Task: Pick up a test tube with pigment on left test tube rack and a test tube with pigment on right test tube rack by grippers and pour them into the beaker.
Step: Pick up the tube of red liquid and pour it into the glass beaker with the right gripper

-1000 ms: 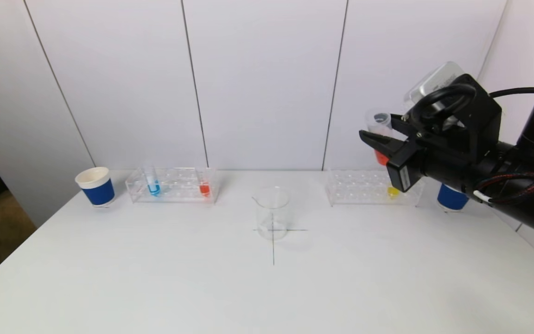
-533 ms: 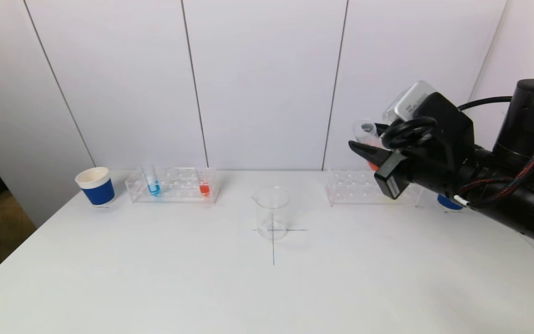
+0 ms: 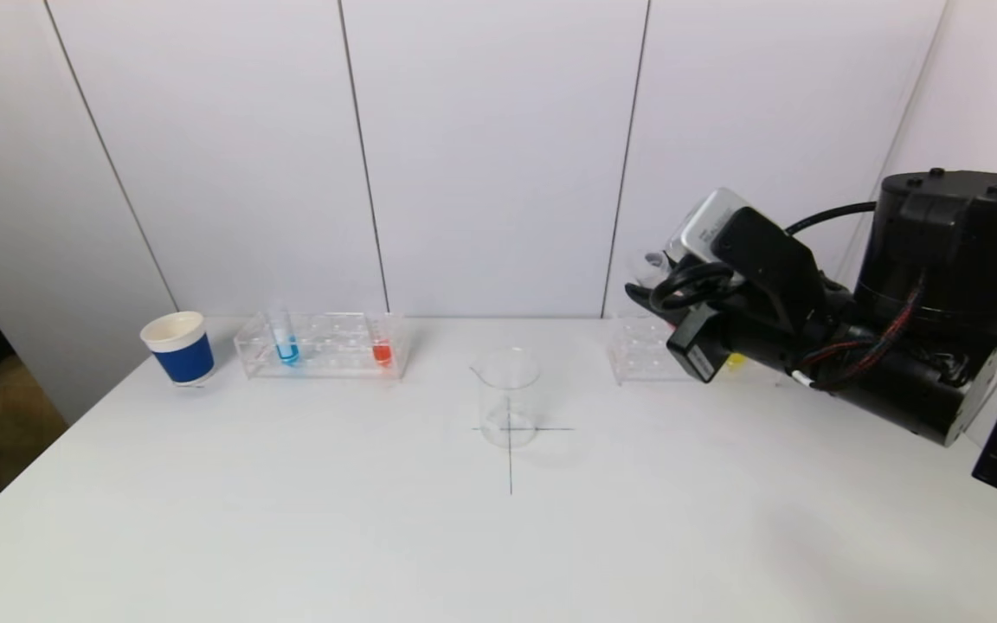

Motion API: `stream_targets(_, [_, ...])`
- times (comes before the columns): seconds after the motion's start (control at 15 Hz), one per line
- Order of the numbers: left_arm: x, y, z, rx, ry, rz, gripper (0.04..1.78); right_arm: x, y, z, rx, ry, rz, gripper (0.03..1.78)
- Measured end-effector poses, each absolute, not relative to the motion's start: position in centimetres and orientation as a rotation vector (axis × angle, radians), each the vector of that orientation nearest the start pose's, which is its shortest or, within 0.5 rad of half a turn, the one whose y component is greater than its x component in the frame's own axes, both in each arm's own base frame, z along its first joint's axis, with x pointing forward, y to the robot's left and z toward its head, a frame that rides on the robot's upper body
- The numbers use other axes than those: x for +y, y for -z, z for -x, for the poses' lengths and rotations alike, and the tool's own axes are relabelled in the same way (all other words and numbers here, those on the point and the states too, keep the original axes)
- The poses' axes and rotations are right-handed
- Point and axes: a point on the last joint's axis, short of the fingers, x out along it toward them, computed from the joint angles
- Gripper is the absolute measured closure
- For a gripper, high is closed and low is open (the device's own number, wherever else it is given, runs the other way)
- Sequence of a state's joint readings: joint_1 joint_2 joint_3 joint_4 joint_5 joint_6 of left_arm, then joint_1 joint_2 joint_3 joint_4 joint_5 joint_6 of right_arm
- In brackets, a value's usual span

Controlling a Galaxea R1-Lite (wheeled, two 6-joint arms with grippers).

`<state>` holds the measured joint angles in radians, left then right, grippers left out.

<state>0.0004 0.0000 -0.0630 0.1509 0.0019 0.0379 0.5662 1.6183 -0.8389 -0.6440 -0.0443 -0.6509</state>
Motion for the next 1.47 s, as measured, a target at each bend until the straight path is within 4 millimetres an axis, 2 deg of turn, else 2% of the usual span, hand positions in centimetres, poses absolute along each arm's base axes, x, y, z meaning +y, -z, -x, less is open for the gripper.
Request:
stream_targets(0.73, [0.0,-7.7,2.8,0.088,0.0,-0.038,0.06,18.2,-17.0,-28.0,0.006,-0.593,0.69,1.33])
stream_targets(1.47, [0.0,-7.7,2.8,0.088,-0.001,-0.039,0.06,20.0,-14.9,-30.8,0.027,-0.604,0.741,1.33])
